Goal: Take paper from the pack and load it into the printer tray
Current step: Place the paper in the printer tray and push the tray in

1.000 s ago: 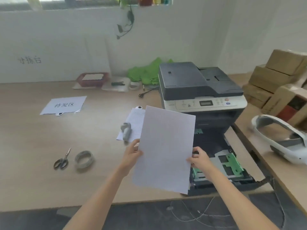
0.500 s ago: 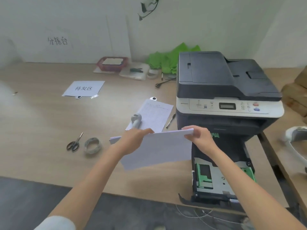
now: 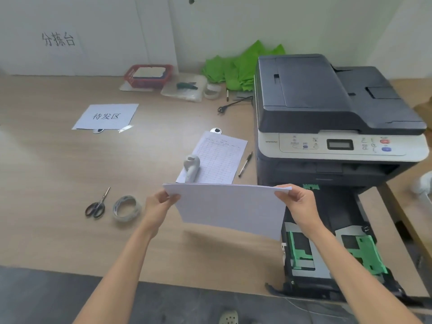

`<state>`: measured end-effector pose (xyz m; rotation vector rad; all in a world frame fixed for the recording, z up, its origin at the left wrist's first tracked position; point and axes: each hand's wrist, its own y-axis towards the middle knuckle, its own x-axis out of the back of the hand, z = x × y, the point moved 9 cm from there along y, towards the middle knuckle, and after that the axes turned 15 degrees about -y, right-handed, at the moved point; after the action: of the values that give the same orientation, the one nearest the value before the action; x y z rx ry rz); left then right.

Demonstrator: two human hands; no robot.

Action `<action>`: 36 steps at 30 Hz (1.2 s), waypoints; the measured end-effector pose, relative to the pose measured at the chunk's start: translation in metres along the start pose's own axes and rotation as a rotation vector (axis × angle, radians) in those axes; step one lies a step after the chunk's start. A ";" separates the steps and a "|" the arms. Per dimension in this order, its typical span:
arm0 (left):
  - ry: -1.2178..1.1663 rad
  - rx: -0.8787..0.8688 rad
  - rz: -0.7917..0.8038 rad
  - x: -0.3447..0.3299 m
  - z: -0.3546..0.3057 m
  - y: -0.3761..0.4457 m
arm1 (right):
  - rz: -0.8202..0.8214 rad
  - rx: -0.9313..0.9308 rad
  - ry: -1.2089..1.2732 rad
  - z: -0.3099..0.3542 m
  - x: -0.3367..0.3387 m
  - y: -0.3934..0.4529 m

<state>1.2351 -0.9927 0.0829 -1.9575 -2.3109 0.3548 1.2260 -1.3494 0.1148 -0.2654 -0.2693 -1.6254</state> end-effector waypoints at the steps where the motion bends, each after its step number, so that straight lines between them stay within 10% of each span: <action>1: -0.026 -0.012 -0.023 -0.001 0.003 0.002 | -0.016 -0.001 0.005 0.000 -0.001 0.000; 18: 0.001 0.001 -0.164 -0.002 0.043 0.026 | -0.067 -0.260 -0.189 -0.056 -0.008 -0.004; 31: 0.671 -0.576 0.154 -0.101 -0.098 -0.004 | 0.153 0.133 -0.537 0.044 -0.053 0.025; 36: 0.583 -0.682 -0.083 -0.071 -0.115 -0.007 | 0.022 0.143 -0.332 0.051 -0.045 0.024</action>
<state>1.2660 -1.0500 0.2016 -1.8131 -2.2338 -0.9985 1.2540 -1.2920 0.1482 -0.4272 -0.6315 -1.5276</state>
